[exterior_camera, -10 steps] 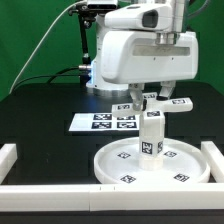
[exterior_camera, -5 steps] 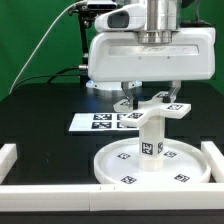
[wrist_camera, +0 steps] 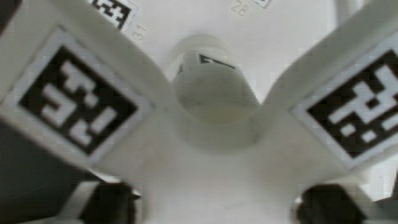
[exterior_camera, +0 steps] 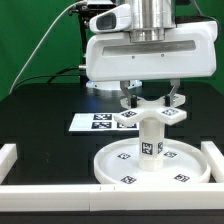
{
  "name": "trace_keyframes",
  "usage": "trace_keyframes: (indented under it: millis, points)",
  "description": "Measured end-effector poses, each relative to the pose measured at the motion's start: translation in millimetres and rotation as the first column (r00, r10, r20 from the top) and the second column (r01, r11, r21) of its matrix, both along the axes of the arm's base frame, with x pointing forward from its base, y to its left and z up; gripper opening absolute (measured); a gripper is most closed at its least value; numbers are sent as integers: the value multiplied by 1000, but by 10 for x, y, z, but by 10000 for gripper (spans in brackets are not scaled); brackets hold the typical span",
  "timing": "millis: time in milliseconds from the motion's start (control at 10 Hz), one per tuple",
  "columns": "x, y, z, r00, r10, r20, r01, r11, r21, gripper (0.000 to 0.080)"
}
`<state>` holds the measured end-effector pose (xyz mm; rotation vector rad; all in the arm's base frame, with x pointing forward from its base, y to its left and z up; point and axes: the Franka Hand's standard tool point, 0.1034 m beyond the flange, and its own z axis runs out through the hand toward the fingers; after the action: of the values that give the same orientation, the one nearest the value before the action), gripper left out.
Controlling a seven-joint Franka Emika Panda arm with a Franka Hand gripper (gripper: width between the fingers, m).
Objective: Assemble round table
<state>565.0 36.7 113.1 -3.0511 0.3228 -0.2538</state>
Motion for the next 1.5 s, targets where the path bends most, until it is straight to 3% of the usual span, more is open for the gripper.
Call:
trace_keyframes:
  millis: [100, 200, 400, 700, 1000, 1200, 1500]
  points:
    - [-2, 9, -4, 1000, 19, 0, -19, 1000, -1, 595]
    - [-14, 8, 0, 1000, 20, -10, -20, 1000, 5, 633]
    - [-17, 32, 105, 998, 57, -37, -57, 998, 6, 645]
    - [-14, 19, 191, 954, 299, -39, -300, 953, -29, 649]
    - [7, 35, 83, 982, 181, -52, -181, 983, 15, 649]
    - [83, 20, 145, 996, 74, -44, -71, 995, 68, 649]
    - [74, 39, 134, 996, 82, -46, -79, 995, 67, 649]
